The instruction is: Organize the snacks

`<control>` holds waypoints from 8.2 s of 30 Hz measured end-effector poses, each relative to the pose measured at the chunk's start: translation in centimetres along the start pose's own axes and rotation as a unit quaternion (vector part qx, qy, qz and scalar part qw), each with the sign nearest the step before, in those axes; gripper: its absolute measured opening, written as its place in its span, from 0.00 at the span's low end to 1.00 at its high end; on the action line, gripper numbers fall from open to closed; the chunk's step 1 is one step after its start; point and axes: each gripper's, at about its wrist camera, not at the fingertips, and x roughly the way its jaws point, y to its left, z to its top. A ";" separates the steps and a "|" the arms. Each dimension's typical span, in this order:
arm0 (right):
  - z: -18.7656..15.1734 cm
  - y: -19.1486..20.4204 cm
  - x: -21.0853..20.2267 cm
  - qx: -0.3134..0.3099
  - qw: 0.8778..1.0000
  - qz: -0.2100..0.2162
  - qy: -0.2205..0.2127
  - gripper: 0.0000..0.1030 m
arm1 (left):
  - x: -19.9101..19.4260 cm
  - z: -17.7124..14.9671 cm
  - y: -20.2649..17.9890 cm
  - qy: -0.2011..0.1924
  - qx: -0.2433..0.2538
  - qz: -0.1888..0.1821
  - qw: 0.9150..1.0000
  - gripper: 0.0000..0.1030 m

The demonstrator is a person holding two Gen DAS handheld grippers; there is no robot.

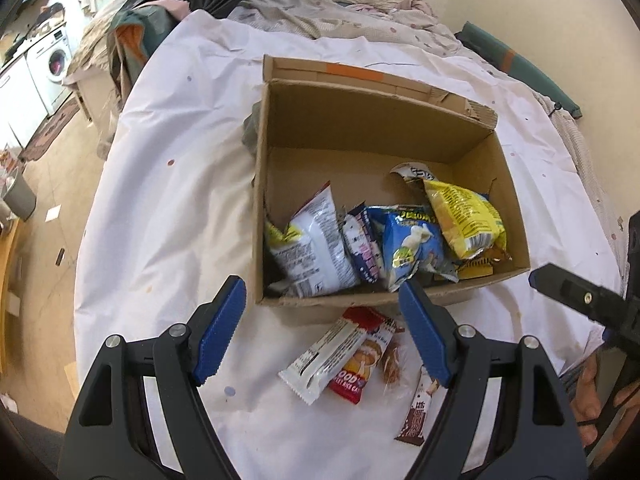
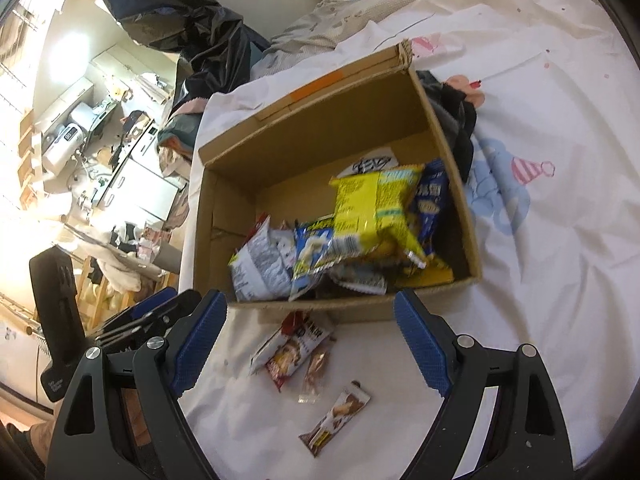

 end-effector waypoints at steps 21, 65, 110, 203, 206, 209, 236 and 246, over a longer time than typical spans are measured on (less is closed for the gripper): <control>-6.4 -2.5 5.0 0.096 0.983 -0.059 0.145 0.82 | -0.5 -3.2 2.3 0.035 -0.045 0.029 0.998 0.74; -5.6 -3.1 2.2 0.074 0.990 -0.068 0.104 0.18 | 10.1 -3.9 0.6 0.178 0.024 -0.039 0.983 0.28; -5.7 -2.1 2.3 0.062 0.991 -0.052 0.104 0.18 | 6.2 -5.0 0.4 0.171 0.014 0.001 0.985 0.11; 4.8 -0.2 2.2 -0.022 0.998 0.014 -0.060 0.63 | 4.3 5.6 -2.7 -0.021 0.021 -0.005 1.000 0.72; 4.7 -0.1 1.9 -0.020 0.998 0.012 -0.064 0.63 | 4.0 5.5 -2.6 -0.023 0.022 -0.003 0.999 0.72; 4.5 -0.1 1.4 -0.023 0.997 0.005 -0.068 0.63 | 3.7 5.1 -2.5 -0.026 0.026 -0.001 0.999 0.72; -1.7 -0.8 -1.3 0.043 0.999 0.024 -0.018 0.63 | 0.7 -0.4 0.4 0.013 -0.002 0.013 1.000 0.72; -3.6 -3.7 1.0 0.133 0.990 0.008 0.038 0.63 | 3.6 -3.5 0.2 0.091 -0.013 0.012 0.996 0.72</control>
